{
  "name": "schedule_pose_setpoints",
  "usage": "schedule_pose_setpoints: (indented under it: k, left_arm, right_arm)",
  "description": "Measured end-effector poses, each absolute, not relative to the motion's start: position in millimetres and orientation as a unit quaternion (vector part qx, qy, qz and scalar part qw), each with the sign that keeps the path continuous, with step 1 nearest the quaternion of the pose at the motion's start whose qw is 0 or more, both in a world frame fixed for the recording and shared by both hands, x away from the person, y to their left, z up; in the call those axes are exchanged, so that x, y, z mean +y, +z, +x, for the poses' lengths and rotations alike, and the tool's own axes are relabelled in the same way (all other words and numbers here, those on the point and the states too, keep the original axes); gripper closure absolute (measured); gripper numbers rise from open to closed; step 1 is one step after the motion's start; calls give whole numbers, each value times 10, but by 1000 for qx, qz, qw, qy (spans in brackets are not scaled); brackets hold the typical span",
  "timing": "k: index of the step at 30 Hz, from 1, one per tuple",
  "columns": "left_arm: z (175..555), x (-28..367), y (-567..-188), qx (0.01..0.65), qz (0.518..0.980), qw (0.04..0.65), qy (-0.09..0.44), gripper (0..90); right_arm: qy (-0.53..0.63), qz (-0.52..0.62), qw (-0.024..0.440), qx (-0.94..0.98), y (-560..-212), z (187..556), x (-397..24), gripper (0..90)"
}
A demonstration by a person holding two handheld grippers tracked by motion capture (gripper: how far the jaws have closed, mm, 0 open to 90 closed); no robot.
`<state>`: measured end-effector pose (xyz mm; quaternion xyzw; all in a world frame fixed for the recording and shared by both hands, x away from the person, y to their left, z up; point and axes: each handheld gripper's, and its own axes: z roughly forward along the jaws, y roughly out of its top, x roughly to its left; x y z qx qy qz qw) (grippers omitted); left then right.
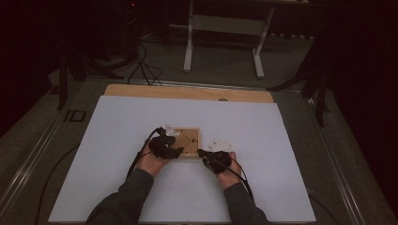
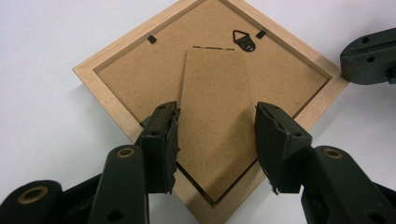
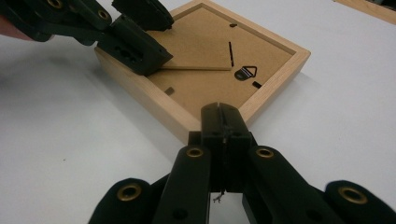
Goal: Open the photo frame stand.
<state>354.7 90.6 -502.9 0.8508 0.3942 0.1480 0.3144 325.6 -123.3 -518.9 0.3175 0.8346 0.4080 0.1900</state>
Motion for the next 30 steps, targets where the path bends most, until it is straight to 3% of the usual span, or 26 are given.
schedule_pose_setpoints:
  k: [24,30]
  left_arm:
    - [3571,864,-4846,394,849,316,154,506]
    - [3561,856,-4858,395,849,317,152,466]
  right_arm:
    - [409,317,192,834,-5193,3255,-1231,899]
    - [409,317,192,834,-5193,3255,-1232,899]
